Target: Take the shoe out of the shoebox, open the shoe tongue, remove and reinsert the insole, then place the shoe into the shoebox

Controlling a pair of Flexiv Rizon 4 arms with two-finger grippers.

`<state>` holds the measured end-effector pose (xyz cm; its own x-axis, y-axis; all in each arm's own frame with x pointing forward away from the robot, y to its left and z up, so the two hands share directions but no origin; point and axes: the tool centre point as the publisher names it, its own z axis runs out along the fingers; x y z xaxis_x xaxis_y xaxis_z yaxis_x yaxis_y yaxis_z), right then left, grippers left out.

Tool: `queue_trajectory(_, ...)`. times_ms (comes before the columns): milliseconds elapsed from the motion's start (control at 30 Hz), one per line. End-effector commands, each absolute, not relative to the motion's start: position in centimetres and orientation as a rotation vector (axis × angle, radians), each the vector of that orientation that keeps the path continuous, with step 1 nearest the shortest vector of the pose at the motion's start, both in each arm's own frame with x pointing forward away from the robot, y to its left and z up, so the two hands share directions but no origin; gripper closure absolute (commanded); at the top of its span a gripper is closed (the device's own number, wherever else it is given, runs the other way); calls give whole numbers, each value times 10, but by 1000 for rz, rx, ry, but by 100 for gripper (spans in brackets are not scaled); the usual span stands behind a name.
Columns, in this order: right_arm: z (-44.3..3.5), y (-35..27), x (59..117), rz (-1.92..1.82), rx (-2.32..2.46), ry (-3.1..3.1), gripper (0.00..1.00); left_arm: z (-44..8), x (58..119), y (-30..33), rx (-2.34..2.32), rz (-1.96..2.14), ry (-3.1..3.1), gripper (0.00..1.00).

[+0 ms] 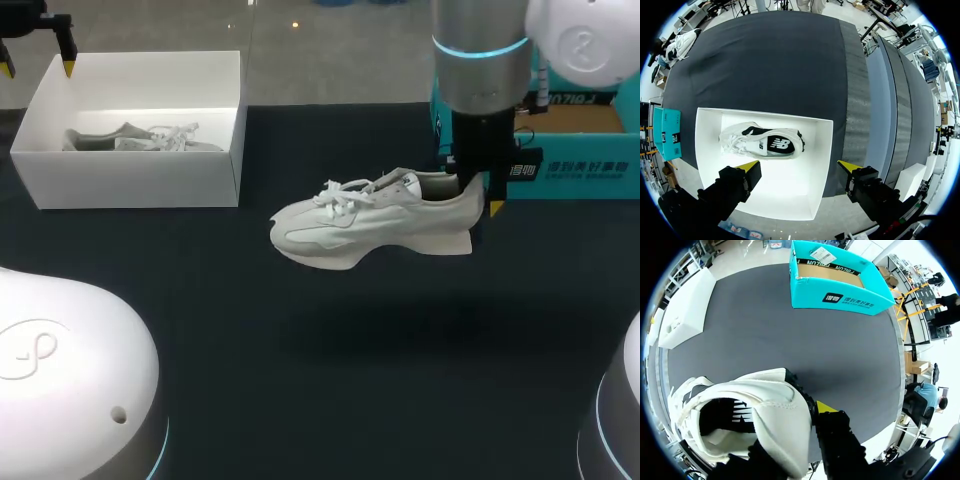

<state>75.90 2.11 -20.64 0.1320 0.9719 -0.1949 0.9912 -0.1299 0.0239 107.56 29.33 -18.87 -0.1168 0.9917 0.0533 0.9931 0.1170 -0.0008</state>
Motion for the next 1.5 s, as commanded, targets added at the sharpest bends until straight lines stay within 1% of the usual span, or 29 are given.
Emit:
queue_trajectory(33, -206, 22, 759, -196, 2250, 1968, 100, -188, 1075, 293, -2060, -58, -2316, 0)
queue_trajectory(167, -228, 27, 768, -178, 2226, 1973, 100, -188, 1075, 293, -2060, -58, -2316, 0)
queue_trajectory(467, -284, 30, 758, -149, 2234, 1982, 100, -188, 1075, 293, -2060, -58, -2316, 0)
queue_trajectory(567, -298, 34, 756, -210, 2231, 1964, 100, -188, 1075, 293, -2060, -58, -2316, 0)
queue_trajectory(1033, -373, 63, 752, -228, 2207, 1905, 100, -188, 1075, 293, -2060, -58, -2316, 0)
queue_trajectory(1233, -393, 64, 754, -218, 2233, 1892, 100, -188, 1075, 293, -2060, -58, -2316, 0)
queue_trajectory(1500, -407, 61, 752, -208, 2254, 1876, 100, -188, 1075, 293, -2060, -58, -2316, 0)
